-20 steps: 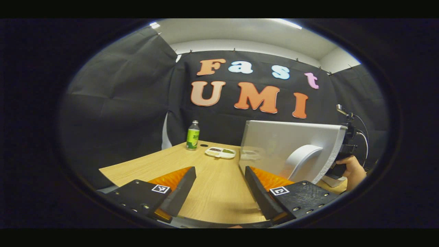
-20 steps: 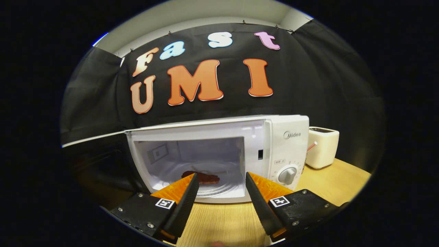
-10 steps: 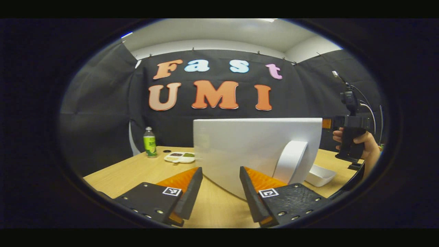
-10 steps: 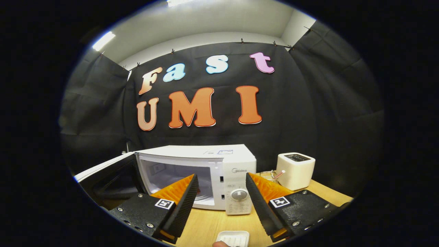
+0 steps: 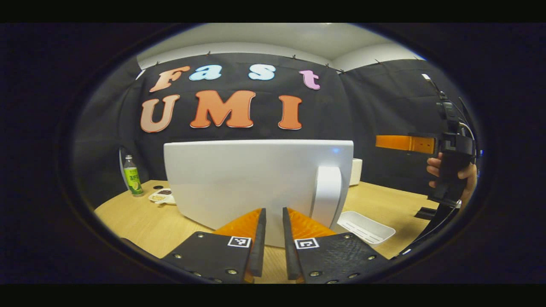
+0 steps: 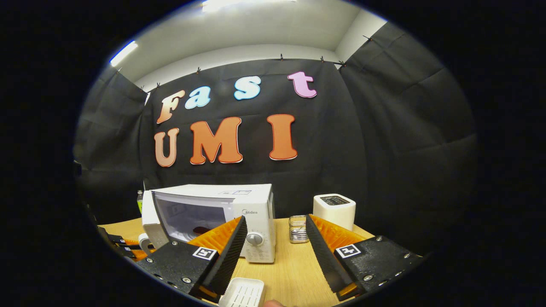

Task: Open the microwave oven with the left hand, put the food in, and close the microwave oven.

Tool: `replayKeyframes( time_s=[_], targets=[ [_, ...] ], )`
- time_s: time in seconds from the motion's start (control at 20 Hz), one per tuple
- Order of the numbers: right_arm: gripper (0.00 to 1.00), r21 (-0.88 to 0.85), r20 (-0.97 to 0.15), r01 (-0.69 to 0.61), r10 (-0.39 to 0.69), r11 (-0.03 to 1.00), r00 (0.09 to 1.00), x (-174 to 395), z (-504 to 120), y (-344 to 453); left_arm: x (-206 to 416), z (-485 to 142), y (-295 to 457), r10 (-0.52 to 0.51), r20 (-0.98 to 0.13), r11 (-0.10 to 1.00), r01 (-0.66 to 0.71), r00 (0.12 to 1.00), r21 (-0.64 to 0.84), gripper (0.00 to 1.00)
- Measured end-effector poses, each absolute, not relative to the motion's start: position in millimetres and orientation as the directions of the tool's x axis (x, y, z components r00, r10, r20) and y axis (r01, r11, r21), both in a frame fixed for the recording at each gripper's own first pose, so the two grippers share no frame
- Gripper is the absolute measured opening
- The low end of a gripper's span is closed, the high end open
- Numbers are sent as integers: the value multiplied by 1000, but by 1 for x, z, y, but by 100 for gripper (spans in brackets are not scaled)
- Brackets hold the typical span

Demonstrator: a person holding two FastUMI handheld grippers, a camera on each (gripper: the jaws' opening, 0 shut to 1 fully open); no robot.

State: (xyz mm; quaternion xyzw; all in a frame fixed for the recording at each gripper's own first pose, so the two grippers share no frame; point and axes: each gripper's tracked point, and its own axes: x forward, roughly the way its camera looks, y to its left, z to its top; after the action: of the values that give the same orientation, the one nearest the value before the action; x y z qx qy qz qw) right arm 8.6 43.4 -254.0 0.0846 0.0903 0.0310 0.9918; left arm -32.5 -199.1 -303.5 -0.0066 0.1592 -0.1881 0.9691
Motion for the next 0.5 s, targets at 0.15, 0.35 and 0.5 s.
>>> replayKeyframes(
  time_s=[0.15, 0.35, 0.5],
  targets=[
    [86, 169, -176, -50, 80, 984, 981, -1, -256, 28, -10, -321, -216, -361, -340, 932, 350, 868, -96, 19],
    [86, 141, -182, -27, 53, 990, 982, -6, -257, 3, 23, -336, -233, -340, -361, 940, 316, 868, -125, 19],
    [86, 130, -179, -11, 34, 991, 983, -6, -256, -9, 45, -346, -246, -327, -375, 945, 299, 867, -132, 19]
  ],
)
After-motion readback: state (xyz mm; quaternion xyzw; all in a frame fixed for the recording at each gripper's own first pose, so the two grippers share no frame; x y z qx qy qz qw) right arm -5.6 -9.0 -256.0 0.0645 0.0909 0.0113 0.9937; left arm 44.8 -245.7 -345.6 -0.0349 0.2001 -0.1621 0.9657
